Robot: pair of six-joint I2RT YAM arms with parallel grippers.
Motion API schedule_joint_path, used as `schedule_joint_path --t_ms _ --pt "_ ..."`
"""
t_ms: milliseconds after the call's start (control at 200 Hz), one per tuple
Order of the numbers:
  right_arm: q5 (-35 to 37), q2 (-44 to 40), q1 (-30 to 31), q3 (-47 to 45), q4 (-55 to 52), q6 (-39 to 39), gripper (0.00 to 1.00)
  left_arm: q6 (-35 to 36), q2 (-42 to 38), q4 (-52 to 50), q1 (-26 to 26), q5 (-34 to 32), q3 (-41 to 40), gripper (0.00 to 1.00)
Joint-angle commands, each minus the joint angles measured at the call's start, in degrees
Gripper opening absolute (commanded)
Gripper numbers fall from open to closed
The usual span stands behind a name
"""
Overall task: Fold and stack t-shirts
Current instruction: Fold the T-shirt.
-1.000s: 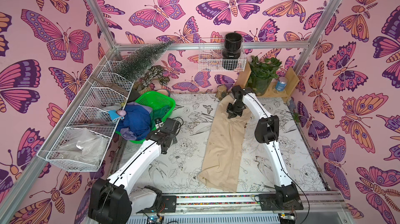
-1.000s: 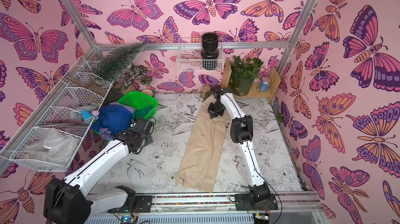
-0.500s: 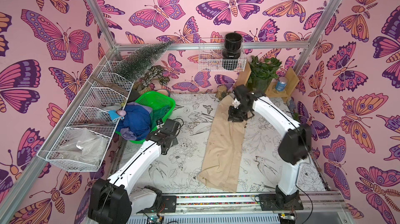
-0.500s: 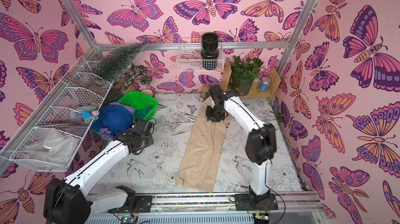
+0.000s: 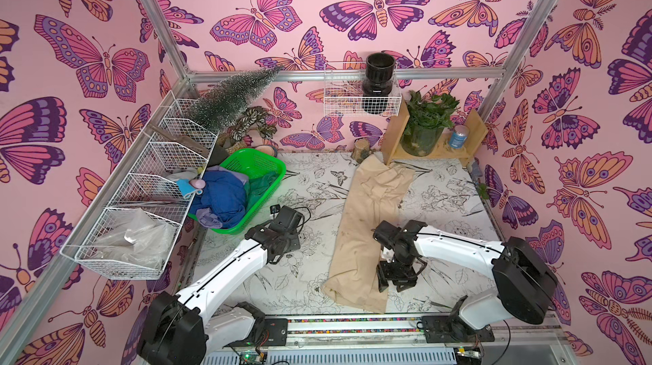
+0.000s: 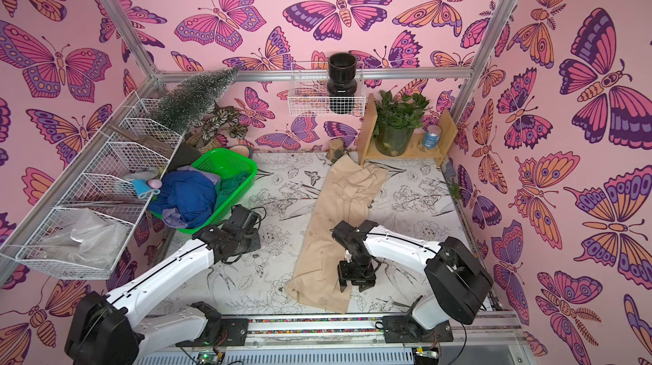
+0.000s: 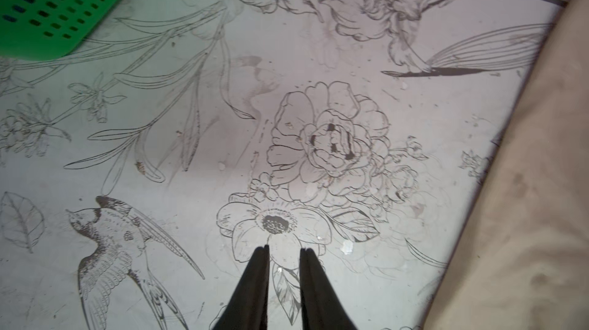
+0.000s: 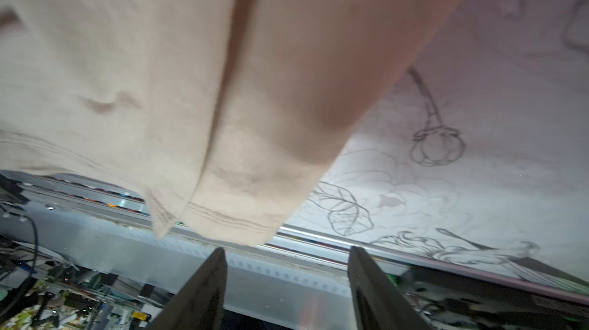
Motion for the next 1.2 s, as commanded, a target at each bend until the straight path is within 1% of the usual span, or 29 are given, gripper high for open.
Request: schedule_joint_path --t_ms 0,210,320,345,416,511,531,576,601,646,676,701,841,916,1061,1197 --pt "-1.49 -0.79 3.34 -2.14 4.75 5.83 0.67 0.42 -1.38 0.48 -1.34 2.22 -1.41 0.23" --pt "-1.00 1.61 9.50 -5.45 11.35 12.38 0.67 -1.15 -4.30 0.18 -3.07 3.10 -4.18 0.23" --pt "-0.65 3.34 11.70 -5.18 13.06 14.35 0.67 -1.94 -5.32 -0.57 -4.32 2.49 -5.02 0.24" --pt "-0.43 5.40 12.22 -5.00 13.42 14.84 0.67 -2.19 -5.45 -0.81 -4.61 2.32 -5.01 0.23" --pt "-0.54 7.04 13.55 -4.81 15.17 15.96 0.67 -2.36 -5.85 -1.11 -5.25 2.18 -4.92 0.23" --pt "-0.36 9.11 15.18 -4.28 16.79 17.25 0.64 -1.59 -6.03 -1.78 -5.53 1.88 -4.33 0.23" --pt "-0.25 9.58 15.41 -4.15 16.81 17.34 0.61 -1.38 -6.02 -1.98 -5.57 1.81 -4.18 0.23" --pt "0.50 10.15 16.03 -3.71 16.45 17.54 0.49 -0.98 -6.10 -2.35 -5.57 1.62 -3.77 0.23" --pt "0.97 10.24 16.26 -3.66 16.11 17.67 0.36 -0.80 -6.16 -2.43 -5.56 1.54 -3.54 0.23" --pt "1.98 9.86 16.53 -3.65 15.60 18.05 0.16 -0.58 -6.27 -2.70 -5.59 1.44 -3.18 0.24" --pt "2.41 9.27 16.70 -4.00 15.77 18.49 0.06 -0.41 -6.21 -2.77 -5.62 1.51 -3.00 0.24" --pt "2.73 8.62 16.72 -4.45 15.92 18.87 0.00 -0.25 -6.08 -2.82 -5.64 1.64 -2.85 0.24" --pt "4.53 4.26 16.72 -6.79 16.04 20.83 0.00 -0.87 -5.64 -2.19 -5.82 3.78 -3.19 0.23" --pt "4.97 4.11 16.72 -7.39 15.65 21.13 0.00 -2.06 -5.29 -0.70 -6.19 6.09 -4.13 0.24" --pt "5.26 4.46 16.72 -7.26 14.23 20.74 0.00 -5.70 -5.98 2.52 -7.99 12.48 -6.79 0.24" --pt "4.93 6.08 16.72 -7.35 14.03 20.53 0.00 -8.90 -9.19 3.71 -8.19 19.61 -10.42 0.30"
